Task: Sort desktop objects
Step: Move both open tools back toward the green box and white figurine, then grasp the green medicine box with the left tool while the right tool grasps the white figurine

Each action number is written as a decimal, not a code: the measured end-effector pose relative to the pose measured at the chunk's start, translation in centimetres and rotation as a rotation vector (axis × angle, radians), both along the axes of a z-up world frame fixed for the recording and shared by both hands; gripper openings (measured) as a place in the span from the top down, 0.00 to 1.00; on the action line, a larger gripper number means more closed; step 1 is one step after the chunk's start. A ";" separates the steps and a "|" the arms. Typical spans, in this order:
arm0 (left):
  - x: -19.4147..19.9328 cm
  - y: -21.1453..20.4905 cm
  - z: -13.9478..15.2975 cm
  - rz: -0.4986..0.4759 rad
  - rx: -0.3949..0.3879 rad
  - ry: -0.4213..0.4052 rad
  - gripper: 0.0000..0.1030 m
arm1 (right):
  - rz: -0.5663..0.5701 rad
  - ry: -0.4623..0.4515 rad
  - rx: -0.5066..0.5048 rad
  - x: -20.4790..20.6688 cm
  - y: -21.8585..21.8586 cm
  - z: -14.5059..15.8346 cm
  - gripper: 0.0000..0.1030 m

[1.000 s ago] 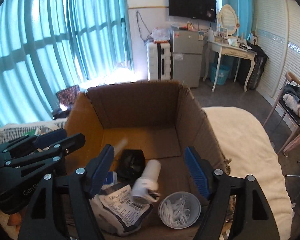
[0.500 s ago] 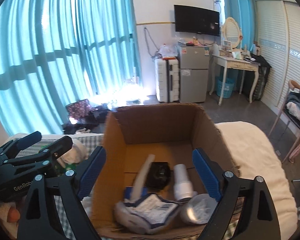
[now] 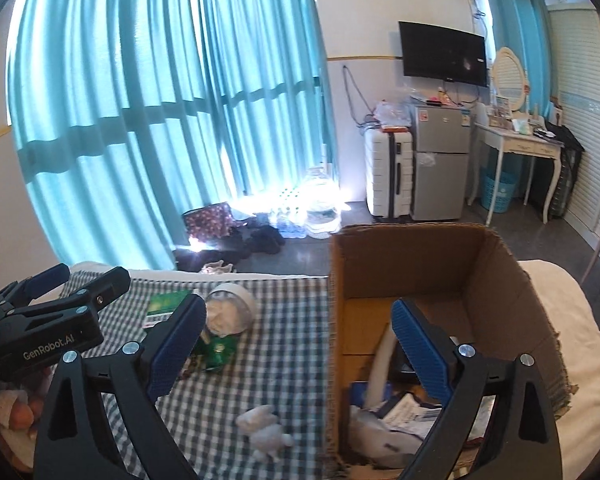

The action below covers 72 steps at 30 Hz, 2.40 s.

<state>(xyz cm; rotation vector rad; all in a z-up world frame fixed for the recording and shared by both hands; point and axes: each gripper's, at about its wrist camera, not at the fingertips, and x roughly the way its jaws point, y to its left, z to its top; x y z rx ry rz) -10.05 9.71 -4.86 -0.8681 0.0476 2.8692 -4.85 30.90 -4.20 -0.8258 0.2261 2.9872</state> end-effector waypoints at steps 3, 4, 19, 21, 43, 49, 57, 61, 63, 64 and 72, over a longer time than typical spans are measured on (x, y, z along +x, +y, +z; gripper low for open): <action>-0.3 -1.3 -0.4 0.028 -0.004 -0.010 0.00 | 0.024 -0.010 -0.001 -0.4 -1.1 -0.4 0.08; -0.4 -1.8 -0.6 0.036 -0.007 -0.014 0.00 | 0.032 -0.014 0.000 -0.6 -1.5 -0.5 0.08; -2.8 -4.9 -5.0 0.101 -0.021 -0.111 0.00 | 0.132 -0.086 0.049 -2.5 -5.5 -3.5 0.08; -3.2 -5.0 -5.5 0.103 -0.021 -0.123 0.00 | 0.143 -0.095 0.052 -2.7 -5.8 -4.0 0.08; -9.1 -1.6 -12.4 0.086 -0.045 -0.273 0.00 | 0.282 -0.233 0.130 -5.8 -8.0 -11.0 0.08; -10.8 -0.7 -13.3 0.073 -0.025 -0.308 0.00 | 0.315 -0.290 0.114 -6.7 -8.5 -13.3 0.08; -13.5 -0.1 -15.8 0.104 -0.044 -0.400 0.00 | 0.314 -0.382 0.104 -6.9 -8.1 -16.1 0.10; -14.4 -1.4 -17.5 0.140 -0.001 -0.465 0.00 | 0.326 -0.443 0.078 -6.9 -8.0 -17.6 0.10; -14.4 -1.9 -17.6 0.149 0.004 -0.461 0.00 | 0.325 -0.459 0.067 -6.7 -7.8 -17.9 0.11; -14.4 -2.2 -17.6 0.149 0.003 -0.456 0.00 | 0.293 -0.464 0.066 -6.6 -7.9 -18.1 0.11; -13.7 -2.9 -17.1 0.117 -0.001 -0.428 0.09 | 0.294 -0.534 0.076 -6.3 -8.5 -19.7 0.17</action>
